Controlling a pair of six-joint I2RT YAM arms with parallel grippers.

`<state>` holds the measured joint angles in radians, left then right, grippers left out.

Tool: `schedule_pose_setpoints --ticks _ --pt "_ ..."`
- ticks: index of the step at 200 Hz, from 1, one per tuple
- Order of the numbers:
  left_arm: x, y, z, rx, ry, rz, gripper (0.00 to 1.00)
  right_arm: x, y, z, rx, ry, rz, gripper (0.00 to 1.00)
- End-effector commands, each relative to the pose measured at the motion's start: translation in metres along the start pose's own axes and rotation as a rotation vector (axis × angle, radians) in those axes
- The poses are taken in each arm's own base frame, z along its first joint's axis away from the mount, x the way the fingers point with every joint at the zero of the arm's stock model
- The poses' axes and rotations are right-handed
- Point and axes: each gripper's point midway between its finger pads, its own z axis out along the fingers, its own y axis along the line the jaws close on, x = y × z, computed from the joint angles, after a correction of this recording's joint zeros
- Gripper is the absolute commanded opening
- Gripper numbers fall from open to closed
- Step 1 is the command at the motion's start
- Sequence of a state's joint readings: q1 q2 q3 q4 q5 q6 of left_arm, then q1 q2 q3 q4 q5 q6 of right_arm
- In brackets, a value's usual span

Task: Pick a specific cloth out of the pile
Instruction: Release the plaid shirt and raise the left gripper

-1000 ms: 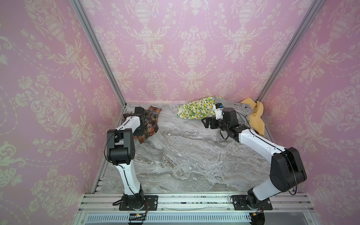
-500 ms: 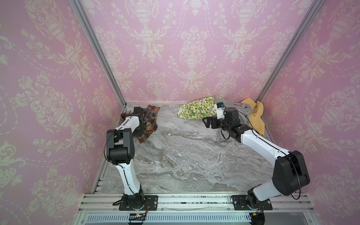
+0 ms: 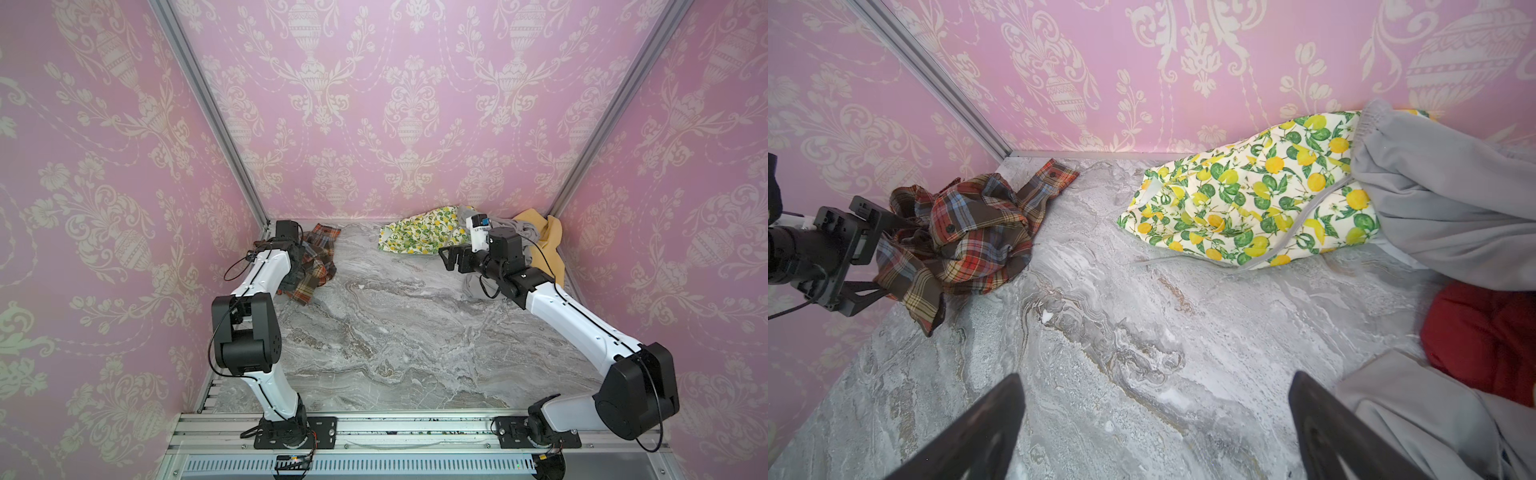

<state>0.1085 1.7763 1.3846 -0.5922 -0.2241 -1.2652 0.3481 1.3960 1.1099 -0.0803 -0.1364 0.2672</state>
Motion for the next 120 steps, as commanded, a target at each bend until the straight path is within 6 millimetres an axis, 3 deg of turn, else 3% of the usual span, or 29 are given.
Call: schedule_pose_setpoints --ticks 1,68,120 --pt "0.000 0.005 -0.012 0.015 0.024 0.168 0.99 -0.011 -0.001 -0.015 0.020 -0.024 -0.026 1.00" --pt "0.003 -0.009 -0.036 0.178 0.012 0.413 0.99 -0.012 -0.003 -0.036 0.043 -0.056 -0.038 1.00" --pt "0.017 -0.025 -0.065 0.398 0.021 0.564 0.99 -0.001 -0.008 -0.045 0.061 -0.056 -0.059 1.00"
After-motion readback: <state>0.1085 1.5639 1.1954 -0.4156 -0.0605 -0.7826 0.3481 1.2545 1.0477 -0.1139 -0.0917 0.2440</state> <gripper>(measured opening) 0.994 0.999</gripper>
